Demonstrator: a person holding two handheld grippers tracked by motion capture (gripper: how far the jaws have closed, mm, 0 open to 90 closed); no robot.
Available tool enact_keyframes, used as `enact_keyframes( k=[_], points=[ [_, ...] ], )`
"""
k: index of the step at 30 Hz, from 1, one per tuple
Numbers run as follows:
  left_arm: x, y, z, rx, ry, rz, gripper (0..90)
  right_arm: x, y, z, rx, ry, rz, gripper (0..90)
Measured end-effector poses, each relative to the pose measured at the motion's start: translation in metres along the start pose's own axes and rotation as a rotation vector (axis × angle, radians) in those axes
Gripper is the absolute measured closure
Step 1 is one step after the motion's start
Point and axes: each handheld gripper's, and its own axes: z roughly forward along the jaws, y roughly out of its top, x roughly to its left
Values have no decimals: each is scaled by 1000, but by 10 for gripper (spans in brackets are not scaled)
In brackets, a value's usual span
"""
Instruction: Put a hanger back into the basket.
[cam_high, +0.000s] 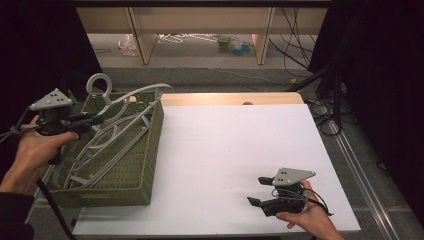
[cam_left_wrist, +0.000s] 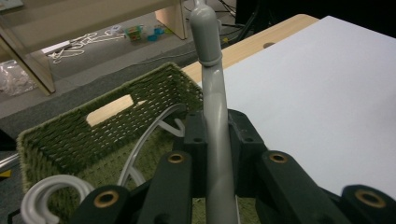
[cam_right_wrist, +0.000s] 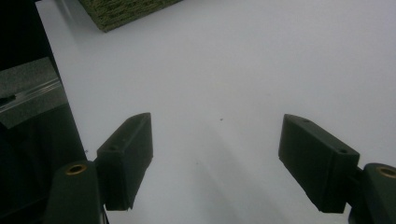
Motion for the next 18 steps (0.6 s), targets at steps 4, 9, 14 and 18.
enact_keyframes(
  k=[4, 9, 14, 18],
  points=[
    [10, -6, 0, -9, 18, -24, 790, 0, 0, 0, 3, 2, 5, 270],
    [20, -11, 1, 10, 37, -18, 791, 0, 0, 0, 9, 6, 10, 269],
    [29, -17, 4, 31, 54, -11, 791, 0, -1, 0, 10, 8, 10, 269],
    [34, -22, 5, 55, 61, -2, 791, -1, -1, 1, 15, 5, 9, 269]
  ],
)
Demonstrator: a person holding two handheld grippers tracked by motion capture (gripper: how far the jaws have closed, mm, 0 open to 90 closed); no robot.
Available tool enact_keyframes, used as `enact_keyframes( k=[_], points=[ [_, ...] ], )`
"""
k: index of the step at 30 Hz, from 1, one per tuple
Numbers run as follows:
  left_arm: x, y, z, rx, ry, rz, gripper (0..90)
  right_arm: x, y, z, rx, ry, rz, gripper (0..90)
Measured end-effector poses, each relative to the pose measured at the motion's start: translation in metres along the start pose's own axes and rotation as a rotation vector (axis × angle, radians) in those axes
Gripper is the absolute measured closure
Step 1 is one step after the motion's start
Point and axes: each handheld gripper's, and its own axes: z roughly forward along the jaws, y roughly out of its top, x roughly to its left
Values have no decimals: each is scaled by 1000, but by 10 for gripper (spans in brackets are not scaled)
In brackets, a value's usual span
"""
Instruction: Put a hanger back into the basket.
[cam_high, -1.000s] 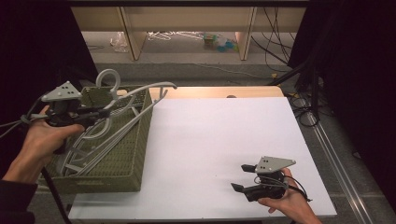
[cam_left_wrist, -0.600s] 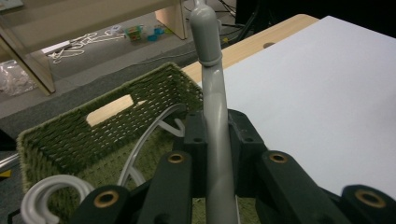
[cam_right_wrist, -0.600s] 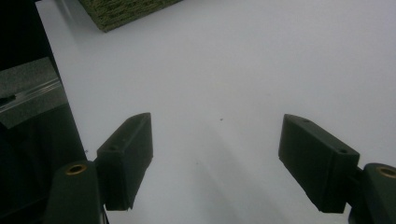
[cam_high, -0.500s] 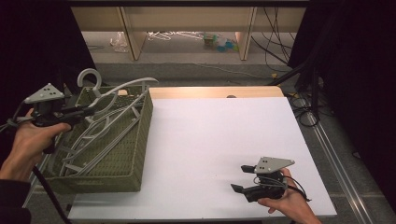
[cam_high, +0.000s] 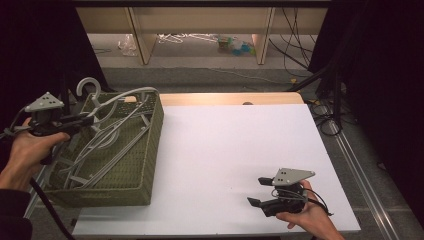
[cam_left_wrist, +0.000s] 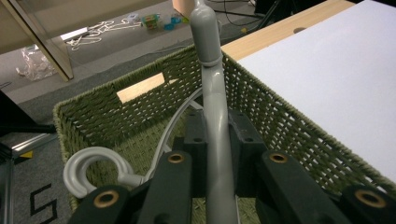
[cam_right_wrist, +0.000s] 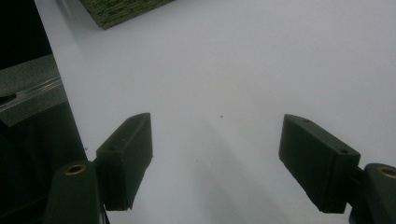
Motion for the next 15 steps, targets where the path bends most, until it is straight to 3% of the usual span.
enact_keyframes(
  k=[10, 12, 13, 14, 15],
  points=[
    [8, -14, 10, 26, 8, -12, 791, -1, -1, 1, 13, 7, 0, 268],
    [8, -15, 13, 49, -2, 21, 790, 0, -1, 1, 12, 8, 0, 268],
    [7, -15, 17, 45, -6, 8, 790, 0, -1, 2, 12, 9, -2, 267],
    [10, -15, 17, 81, -11, 51, 790, 0, -1, 2, 11, 9, 2, 265],
    [9, -16, 20, 85, -13, 48, 790, 0, -1, 2, 9, 8, -2, 265]
  ],
)
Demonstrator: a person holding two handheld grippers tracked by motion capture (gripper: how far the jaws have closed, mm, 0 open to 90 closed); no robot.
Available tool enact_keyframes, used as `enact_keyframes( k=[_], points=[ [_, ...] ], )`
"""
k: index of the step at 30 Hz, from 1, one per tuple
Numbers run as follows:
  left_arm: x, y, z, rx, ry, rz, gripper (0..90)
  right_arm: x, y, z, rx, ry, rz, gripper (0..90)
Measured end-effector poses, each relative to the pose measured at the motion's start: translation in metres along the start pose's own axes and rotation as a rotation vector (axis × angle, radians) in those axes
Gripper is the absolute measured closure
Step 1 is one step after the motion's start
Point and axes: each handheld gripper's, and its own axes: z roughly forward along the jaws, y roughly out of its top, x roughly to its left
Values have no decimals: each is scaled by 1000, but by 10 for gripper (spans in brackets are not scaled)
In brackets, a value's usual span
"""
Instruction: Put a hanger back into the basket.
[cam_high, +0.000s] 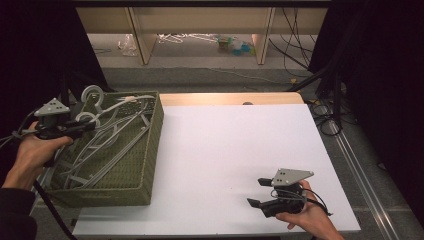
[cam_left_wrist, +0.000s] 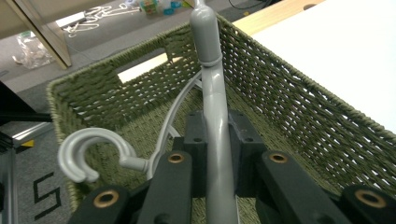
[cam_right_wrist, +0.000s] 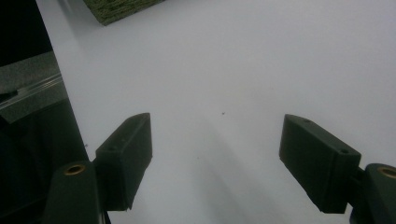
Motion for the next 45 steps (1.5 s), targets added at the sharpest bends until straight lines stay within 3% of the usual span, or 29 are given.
enact_keyframes(
  k=[1, 4, 6, 7, 14, 16, 24, 35, 38, 41, 45],
  points=[
    [-2, -1, 4, -10, 1, -17, 789, 0, 0, 0, -1, 0, -2, 265],
    [0, -3, 14, 14, -4, -14, 790, 0, 0, 0, 2, 2, 1, 264],
    [3, -6, 19, 54, -12, 21, 790, 0, 0, 0, 3, 3, 3, 264],
    [0, -8, 25, 38, -8, -23, 789, 0, 0, 0, 5, 4, 1, 260],
    [4, -22, 37, 58, -22, -87, 790, 1, 0, 1, 16, 11, 3, 252],
    [9, -25, 35, 103, -31, -52, 789, 1, 0, 1, 13, 11, -4, 252],
    [12, -36, 40, 133, -26, -100, 772, 2, -1, 3, 17, 20, 1, 251],
    [15, -47, 50, 165, 35, -235, 710, 1, -1, 2, 12, 18, -1, 251],
    [17, -49, 50, 159, 52, -252, 695, 1, -1, 2, 16, 21, 4, 251],
    [20, -50, 46, 148, 98, -265, 673, 1, 0, 3, 11, 19, -3, 251],
    [21, -49, 42, 132, 116, -281, 648, 1, -1, 3, 16, 21, 2, 251]
  ],
)
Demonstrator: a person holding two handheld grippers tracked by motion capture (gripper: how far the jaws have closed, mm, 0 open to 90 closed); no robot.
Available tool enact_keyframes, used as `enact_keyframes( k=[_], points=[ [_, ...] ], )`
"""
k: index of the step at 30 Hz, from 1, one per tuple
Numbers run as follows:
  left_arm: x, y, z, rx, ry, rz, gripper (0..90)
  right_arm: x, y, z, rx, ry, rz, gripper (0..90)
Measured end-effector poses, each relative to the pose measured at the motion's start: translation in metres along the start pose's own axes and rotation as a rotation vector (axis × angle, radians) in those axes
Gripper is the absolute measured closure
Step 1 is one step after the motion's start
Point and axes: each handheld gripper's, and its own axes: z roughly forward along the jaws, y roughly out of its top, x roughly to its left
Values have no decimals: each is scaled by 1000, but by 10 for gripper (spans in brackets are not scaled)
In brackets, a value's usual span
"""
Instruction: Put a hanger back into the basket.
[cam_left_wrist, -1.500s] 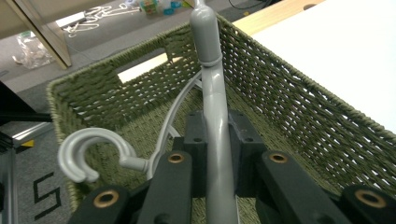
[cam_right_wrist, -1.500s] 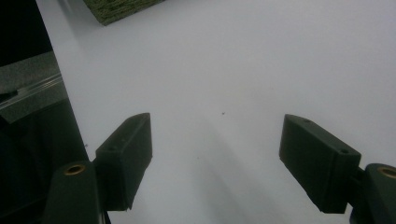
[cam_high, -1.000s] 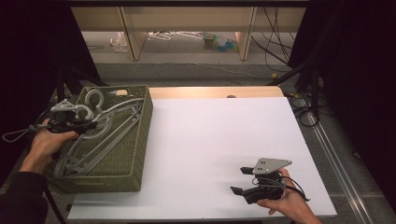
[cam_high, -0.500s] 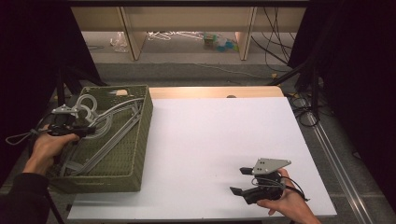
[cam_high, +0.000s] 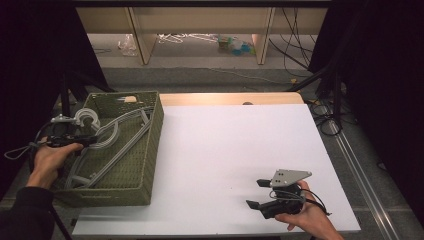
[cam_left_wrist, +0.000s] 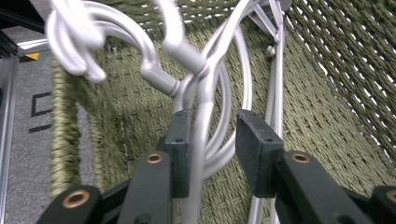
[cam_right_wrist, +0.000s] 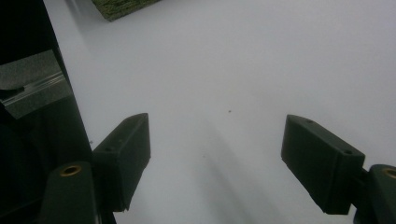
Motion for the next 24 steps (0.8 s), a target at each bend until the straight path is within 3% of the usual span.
enact_keyframes(
  k=[2, 6, 8, 9, 13, 17, 19, 24],
  points=[
    [-1, 2, -4, -12, 19, -4, 624, 0, 0, 0, 0, -4, -2, 250],
    [-9, 3, -10, -47, 18, 10, 577, -1, 0, 0, -5, -4, -5, 250],
    [-16, 4, -16, -94, 17, -1, 514, -1, 0, 0, -6, -6, -2, 250],
    [-22, 4, -17, -145, 6, -33, 498, -1, 0, 0, -8, -10, -4, 250],
    [-42, 4, -25, -201, -18, -4, 431, -1, 0, -1, -11, -15, -1, 251],
    [-62, 3, -31, -264, -59, 3, 391, -1, 0, -1, -12, -13, -2, 250],
    [-72, 1, -35, -290, -99, 8, 360, -1, 0, -1, -15, -19, -3, 249],
    [-99, -3, -46, -355, -186, 59, 268, -1, 1, -2, -23, -25, 0, 247]
  ],
)
